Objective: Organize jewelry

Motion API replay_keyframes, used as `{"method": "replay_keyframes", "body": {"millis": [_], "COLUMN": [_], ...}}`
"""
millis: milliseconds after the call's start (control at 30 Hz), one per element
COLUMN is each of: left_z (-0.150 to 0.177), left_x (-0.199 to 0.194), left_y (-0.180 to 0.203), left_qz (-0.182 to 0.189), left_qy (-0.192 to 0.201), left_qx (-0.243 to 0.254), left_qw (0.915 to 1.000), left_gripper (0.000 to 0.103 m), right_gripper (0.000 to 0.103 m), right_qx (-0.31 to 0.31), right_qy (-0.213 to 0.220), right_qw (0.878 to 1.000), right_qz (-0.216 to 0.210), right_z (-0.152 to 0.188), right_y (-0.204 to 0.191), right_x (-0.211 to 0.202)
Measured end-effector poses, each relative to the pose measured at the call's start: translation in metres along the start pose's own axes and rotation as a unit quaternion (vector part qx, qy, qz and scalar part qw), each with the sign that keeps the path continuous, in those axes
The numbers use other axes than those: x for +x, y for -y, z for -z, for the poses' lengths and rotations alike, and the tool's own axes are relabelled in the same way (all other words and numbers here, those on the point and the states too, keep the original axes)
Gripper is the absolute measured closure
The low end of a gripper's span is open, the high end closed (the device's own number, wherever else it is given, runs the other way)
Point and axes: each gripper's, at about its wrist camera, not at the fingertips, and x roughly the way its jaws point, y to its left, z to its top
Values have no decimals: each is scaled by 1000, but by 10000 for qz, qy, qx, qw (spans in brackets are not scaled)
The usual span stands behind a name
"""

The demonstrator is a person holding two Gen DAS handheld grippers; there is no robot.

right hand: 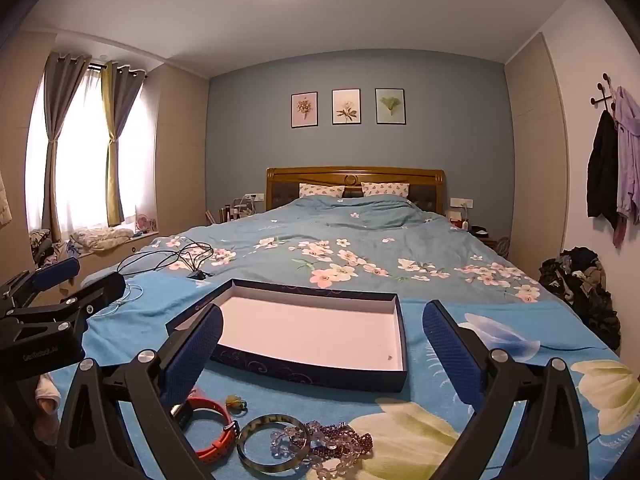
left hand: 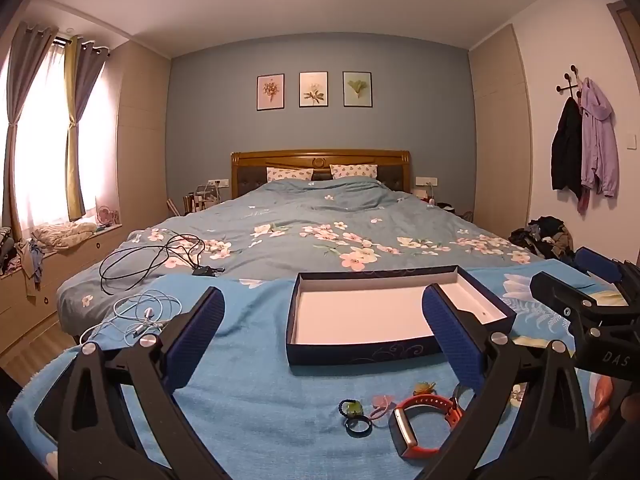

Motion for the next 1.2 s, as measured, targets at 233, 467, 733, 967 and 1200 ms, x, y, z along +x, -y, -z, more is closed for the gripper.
{"method": "replay_keyframes", "body": {"millis": [233, 467, 733, 967, 1200], "left_z": [-2, 0, 1, 1, 0], "left_x": [-1, -3, -5, -6, -9], "left_y": [1, 1, 2, 2, 3], "left_qz": [42, 26, 10, -8, -10], "left_qy": [61, 79, 95, 125, 165], "left_qx": [64, 38, 53, 66, 80], "left_qw": [10000, 10000, 9999, 9999, 9998], "left_gripper": [6, 6, 6, 6, 6], "right_gripper": [6, 6, 6, 6, 6], "right_qx": [48, 130, 118, 115, 139], "right_qy": [-81, 3, 12, 18, 42], "right_qw": [9999, 9999, 9999, 9999, 9999], "right_qz": [-53, 6, 10, 23, 23], "right_z": [0, 3, 4, 4, 4], "right_y": [3, 8, 5, 5, 7], "right_x": [1, -6, -6, -5, -8]}}
